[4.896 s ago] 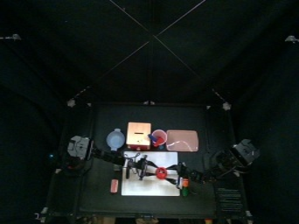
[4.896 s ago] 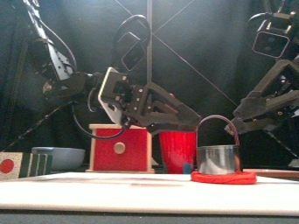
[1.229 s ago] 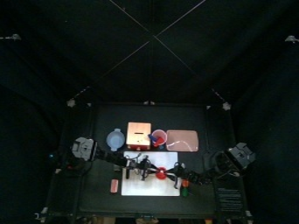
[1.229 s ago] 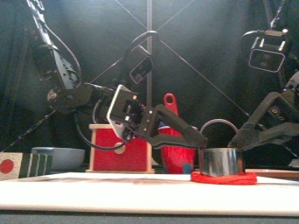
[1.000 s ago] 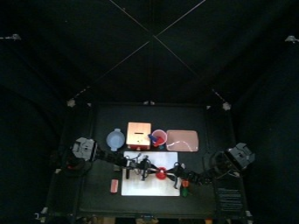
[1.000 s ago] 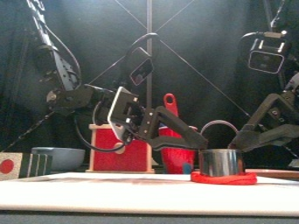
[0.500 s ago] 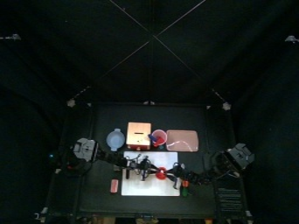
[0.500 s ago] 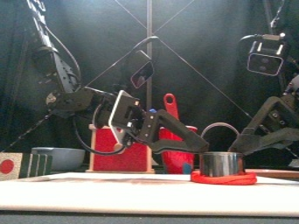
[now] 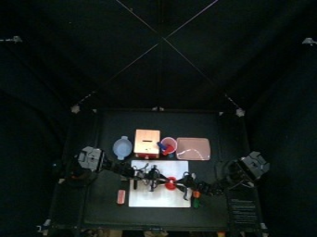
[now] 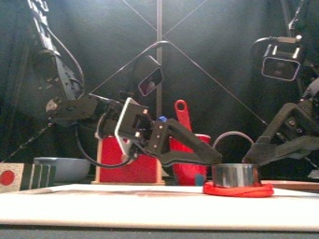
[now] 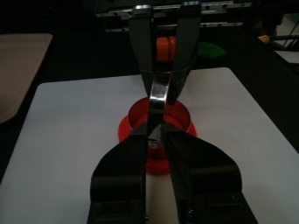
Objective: Get the cutter from the drawer then cut the dough then place the extra dough in the bowl
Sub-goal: Cut the dough
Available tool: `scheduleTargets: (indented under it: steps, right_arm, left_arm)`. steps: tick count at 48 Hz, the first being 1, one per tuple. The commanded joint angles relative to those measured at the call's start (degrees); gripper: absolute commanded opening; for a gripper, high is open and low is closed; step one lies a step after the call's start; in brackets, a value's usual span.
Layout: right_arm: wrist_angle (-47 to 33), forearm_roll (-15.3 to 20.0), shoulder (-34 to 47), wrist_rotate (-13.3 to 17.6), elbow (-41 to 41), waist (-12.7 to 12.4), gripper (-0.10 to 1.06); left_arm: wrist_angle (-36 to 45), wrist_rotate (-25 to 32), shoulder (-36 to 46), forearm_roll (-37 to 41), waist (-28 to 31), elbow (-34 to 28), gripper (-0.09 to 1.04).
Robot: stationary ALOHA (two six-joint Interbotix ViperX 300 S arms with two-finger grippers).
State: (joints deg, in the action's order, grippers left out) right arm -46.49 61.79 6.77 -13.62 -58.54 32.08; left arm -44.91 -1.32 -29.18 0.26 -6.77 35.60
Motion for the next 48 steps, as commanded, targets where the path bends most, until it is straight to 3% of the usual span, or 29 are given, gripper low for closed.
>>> scheduleTargets:
  steps: [1, 29, 48]
  right_arm:
    - [1.85, 0.18, 0.44, 0.44, 0.00, -1.05, 0.62]
    - [3.78, 0.18, 0.62, 0.09, 0.18, -1.67, 0.62]
    - [3.60, -4.48, -1.49, 0.00, 0.44, -2.72, 0.69]
  left_arm:
    - [2.81, 0.00, -0.26, -0.18, 0.26, 0.88, 0.51]
    - [3.78, 0.00, 0.18, -0.18, 0.44, 0.53, 0.51]
    - [3.96, 0.26, 2.29, -0.09, 0.44, 0.44, 0.69]
